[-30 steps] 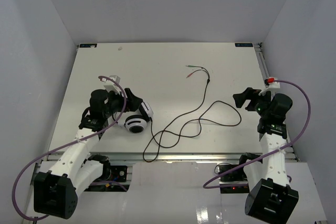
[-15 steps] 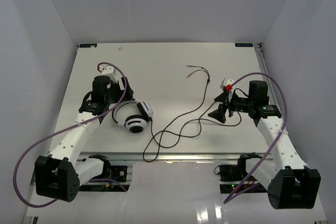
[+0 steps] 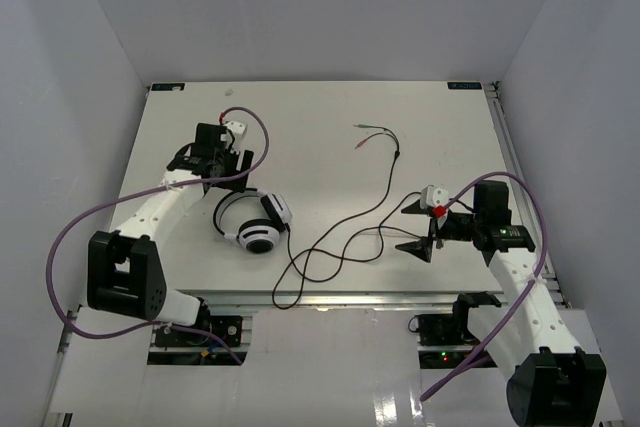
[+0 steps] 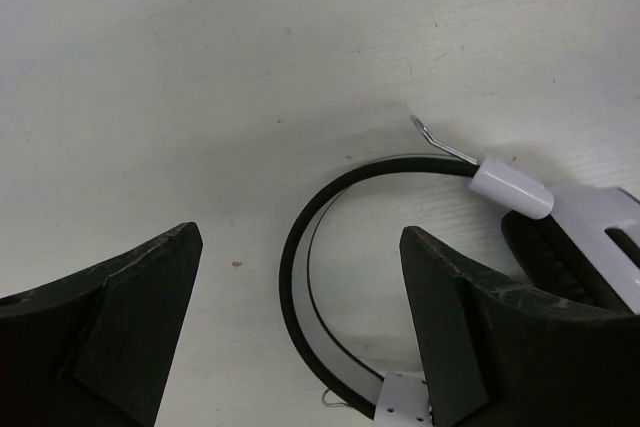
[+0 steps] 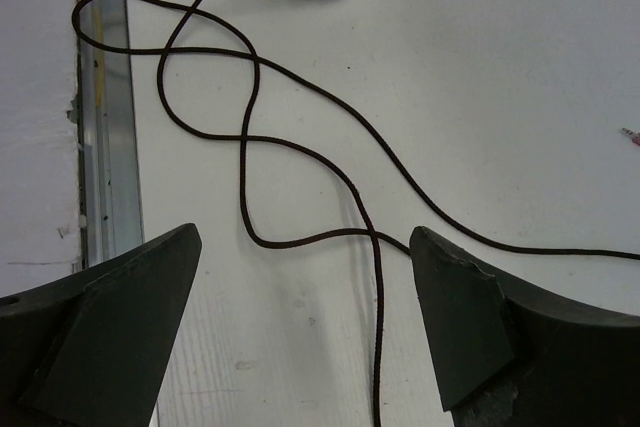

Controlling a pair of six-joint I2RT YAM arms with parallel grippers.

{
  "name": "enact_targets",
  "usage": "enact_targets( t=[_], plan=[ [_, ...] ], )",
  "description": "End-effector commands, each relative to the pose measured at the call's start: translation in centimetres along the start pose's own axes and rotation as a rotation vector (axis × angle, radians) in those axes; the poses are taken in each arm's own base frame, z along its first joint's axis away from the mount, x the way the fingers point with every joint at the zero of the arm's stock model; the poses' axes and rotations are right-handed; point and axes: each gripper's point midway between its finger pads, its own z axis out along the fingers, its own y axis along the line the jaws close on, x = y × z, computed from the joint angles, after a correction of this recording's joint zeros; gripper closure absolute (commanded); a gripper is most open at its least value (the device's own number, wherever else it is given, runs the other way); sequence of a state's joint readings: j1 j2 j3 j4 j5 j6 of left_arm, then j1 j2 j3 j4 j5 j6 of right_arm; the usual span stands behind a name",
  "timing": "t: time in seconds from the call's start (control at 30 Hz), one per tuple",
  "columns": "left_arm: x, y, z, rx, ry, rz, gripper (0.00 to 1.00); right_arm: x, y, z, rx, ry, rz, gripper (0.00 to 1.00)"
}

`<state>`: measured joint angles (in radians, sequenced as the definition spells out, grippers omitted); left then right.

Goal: Wrap the headphones

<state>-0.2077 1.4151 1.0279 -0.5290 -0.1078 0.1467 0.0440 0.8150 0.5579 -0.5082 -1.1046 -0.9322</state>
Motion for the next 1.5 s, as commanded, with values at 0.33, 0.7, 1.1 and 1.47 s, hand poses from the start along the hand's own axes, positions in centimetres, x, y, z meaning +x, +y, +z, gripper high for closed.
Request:
enact_targets(
  t=[0.33,0.7,1.1,1.47],
  plan=[
    [4.6,-3.1,-0.6,0.29,-0.081,0.34,0.08,-0.4,0.5,0.0,-0.025,-0.031,-0.062,0.09],
    [5.9,-1.3,4.7,0.293,0.047,0.247,0.23,-0.5,0.7,0.0,-0.029,-0.035,-0.069,0.1],
    [6.0,-2.0,6.7,0.322,0.082,0.145,0.47,-0.3,0.5,0.0,-0.021,-0.025,-0.074,0.1],
    [6.1,-2.9,7.5,0.347,0.125,0.026,1.0,0.1,0.3,-0.1,-0.012,-0.013,-0.072,0.1]
  ],
)
